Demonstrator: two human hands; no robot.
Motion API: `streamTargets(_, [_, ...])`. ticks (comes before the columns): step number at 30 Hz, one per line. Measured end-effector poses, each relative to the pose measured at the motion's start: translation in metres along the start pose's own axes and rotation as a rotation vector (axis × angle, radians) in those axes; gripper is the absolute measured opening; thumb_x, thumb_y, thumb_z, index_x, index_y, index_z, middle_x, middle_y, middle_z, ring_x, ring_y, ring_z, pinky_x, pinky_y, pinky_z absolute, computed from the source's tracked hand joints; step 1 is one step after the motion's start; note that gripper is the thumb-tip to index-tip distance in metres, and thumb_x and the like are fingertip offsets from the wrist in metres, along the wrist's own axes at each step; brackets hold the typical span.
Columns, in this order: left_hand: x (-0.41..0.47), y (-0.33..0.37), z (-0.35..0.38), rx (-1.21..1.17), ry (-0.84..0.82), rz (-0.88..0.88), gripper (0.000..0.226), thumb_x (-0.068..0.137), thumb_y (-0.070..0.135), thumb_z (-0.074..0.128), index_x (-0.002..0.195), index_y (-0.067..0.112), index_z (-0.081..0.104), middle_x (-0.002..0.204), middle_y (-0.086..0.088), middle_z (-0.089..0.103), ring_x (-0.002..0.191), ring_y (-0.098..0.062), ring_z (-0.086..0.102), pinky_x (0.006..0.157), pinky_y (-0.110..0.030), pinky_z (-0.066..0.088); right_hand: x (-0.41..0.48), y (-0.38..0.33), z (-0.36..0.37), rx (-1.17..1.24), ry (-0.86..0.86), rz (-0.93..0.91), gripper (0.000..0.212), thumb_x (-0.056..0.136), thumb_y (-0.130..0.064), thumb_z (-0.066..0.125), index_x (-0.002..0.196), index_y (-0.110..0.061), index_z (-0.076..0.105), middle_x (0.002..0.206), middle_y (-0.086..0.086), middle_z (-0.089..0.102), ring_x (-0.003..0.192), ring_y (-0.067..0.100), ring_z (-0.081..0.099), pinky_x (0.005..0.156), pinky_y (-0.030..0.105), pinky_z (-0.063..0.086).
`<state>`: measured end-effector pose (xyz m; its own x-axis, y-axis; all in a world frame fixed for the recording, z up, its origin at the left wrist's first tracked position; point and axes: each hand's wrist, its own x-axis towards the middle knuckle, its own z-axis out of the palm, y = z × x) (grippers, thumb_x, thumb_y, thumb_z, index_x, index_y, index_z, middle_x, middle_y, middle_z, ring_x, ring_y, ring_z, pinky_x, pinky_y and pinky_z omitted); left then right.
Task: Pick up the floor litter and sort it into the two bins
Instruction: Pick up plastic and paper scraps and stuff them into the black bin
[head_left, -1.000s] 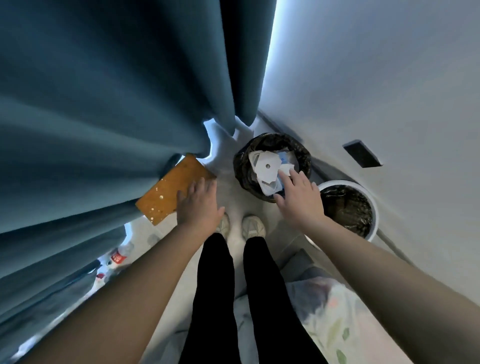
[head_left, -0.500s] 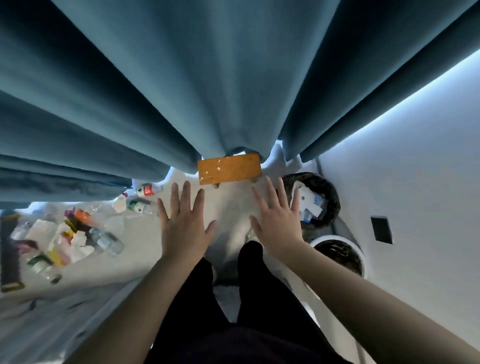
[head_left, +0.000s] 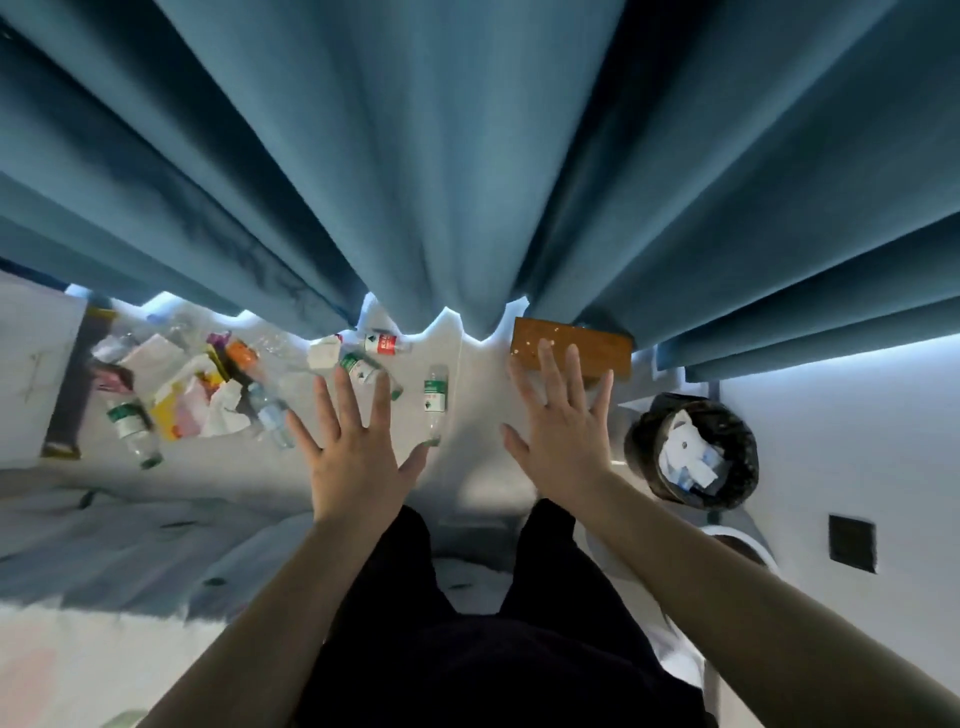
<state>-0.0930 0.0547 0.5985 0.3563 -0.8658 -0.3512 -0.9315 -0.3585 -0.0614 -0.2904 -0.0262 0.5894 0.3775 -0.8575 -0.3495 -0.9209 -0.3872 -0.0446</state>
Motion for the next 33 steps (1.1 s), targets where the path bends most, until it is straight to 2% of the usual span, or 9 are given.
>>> streamTargets(4, [0.011,-0.102,-0.001,0.022,-0.021,-0.061,0.089,0.086,0.07,0.031,0.151,0.025,-0.008,0.157,-0.015,-0.017,0.143,-0.036,-0.018,0.11,-0.062,-0.006,0.019,-0.095,-0.006,0.034,-0.004,-0.009,0.073,0.094,-0.057,0.033,0.153,-0.032,-0.003,0.161,0.008,-0.009,0.146,0.036,-0.01,0.111,0.063,-0.005])
streamTargets(9, [0.017,-0.205,-0.005,-0.04,0.008,-0.187,0.088,0.084,0.069,0.035,0.152,0.025,0.001,0.159,-0.012,-0.01,0.145,-0.034,-0.013,0.111,-0.064,-0.005,0.048,-0.194,-0.018,0.033,-0.009,-0.11,0.077,0.091,-0.056,0.043,0.153,-0.03,0.007,0.161,0.01,0.002,0.146,0.038,0.001,0.111,0.067,0.005])
streamTargets(13, [0.029,-0.25,0.011,-0.075,-0.018,-0.277,0.089,0.085,0.07,0.032,0.152,0.024,-0.003,0.158,-0.011,-0.015,0.144,-0.033,-0.019,0.11,-0.064,-0.006,0.074,-0.24,-0.012,-0.005,-0.057,-0.243,0.075,0.093,-0.055,0.041,0.153,-0.031,0.004,0.161,0.007,-0.006,0.146,0.036,-0.007,0.111,0.065,-0.002])
streamTargets(16, [0.037,-0.278,0.033,-0.069,-0.03,-0.323,0.089,0.085,0.071,0.028,0.15,0.025,-0.011,0.157,-0.01,-0.021,0.142,-0.033,-0.023,0.108,-0.064,-0.009,0.095,-0.269,0.005,-0.088,-0.13,-0.345,0.076,0.094,-0.056,0.037,0.152,-0.035,-0.007,0.161,0.004,-0.013,0.146,0.033,-0.012,0.113,0.063,0.0])
streamTargets(21, [0.072,-0.344,0.071,-0.083,-0.145,-0.25,0.091,0.085,0.071,0.032,0.151,0.025,-0.01,0.156,-0.01,-0.022,0.142,-0.033,-0.024,0.108,-0.064,-0.011,0.142,-0.324,0.032,-0.103,-0.184,-0.233,0.081,0.092,-0.057,0.04,0.15,-0.036,-0.013,0.161,0.002,-0.01,0.147,0.033,-0.009,0.115,0.06,0.003])
streamTargets(25, [0.132,-0.408,0.114,-0.052,-0.165,-0.146,0.093,0.082,0.072,0.039,0.152,0.025,0.001,0.158,-0.011,-0.012,0.144,-0.035,-0.015,0.105,-0.063,-0.017,0.191,-0.378,0.086,-0.102,-0.261,-0.114,0.089,0.09,-0.058,0.045,0.149,-0.034,-0.017,0.161,0.003,-0.014,0.147,0.034,-0.009,0.115,0.061,0.007])
streamTargets(28, [0.185,-0.441,0.167,0.01,-0.236,-0.063,0.094,0.084,0.072,0.036,0.152,0.024,-0.006,0.157,-0.012,-0.018,0.143,-0.035,-0.02,0.105,-0.062,-0.017,0.235,-0.416,0.149,-0.136,-0.363,-0.048,0.09,0.09,-0.058,0.047,0.15,-0.032,-0.015,0.16,0.005,-0.017,0.147,0.034,-0.01,0.116,0.06,0.005])
streamTargets(33, [0.27,-0.45,0.287,-0.041,-0.313,-0.062,0.094,0.084,0.071,0.039,0.151,0.024,-0.008,0.158,-0.012,-0.016,0.144,-0.035,-0.017,0.108,-0.063,-0.013,0.314,-0.458,0.274,-0.177,-0.499,0.0,0.09,0.09,-0.055,0.05,0.152,-0.03,-0.011,0.161,0.008,-0.013,0.147,0.035,-0.007,0.115,0.06,0.006])
